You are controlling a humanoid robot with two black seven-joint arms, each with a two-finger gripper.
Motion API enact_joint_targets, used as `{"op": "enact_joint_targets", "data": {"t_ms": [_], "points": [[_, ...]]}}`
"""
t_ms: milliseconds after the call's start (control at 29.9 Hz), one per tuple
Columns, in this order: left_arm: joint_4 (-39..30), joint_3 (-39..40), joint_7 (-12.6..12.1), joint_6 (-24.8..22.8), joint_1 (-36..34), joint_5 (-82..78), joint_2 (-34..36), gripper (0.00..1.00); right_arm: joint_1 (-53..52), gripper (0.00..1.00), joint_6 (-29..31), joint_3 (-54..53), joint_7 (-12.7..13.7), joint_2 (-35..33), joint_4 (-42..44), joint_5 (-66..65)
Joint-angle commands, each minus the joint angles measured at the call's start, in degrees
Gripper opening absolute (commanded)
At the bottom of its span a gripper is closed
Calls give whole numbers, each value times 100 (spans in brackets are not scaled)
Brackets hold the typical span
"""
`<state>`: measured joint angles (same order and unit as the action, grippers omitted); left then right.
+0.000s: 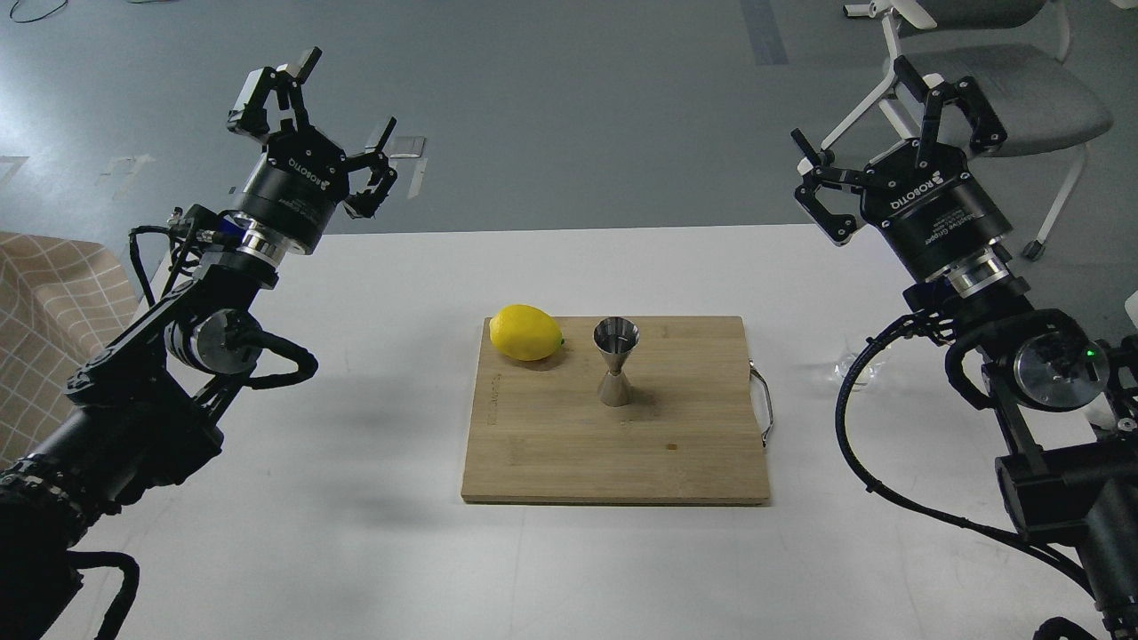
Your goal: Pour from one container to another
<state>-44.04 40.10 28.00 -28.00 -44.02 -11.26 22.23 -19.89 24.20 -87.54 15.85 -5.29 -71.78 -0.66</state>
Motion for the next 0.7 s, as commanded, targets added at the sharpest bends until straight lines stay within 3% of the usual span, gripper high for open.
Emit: {"op": "enact_joint_targets", "data": {"t_ms": [0, 668], "points": [[0, -11, 0, 0, -54, -113, 0, 98, -155, 100, 14, 1, -3, 98, 199, -13], [0, 95, 0, 0, -45, -448, -35, 98, -1289, 100, -232, 247, -56, 239, 981, -1164]]}}
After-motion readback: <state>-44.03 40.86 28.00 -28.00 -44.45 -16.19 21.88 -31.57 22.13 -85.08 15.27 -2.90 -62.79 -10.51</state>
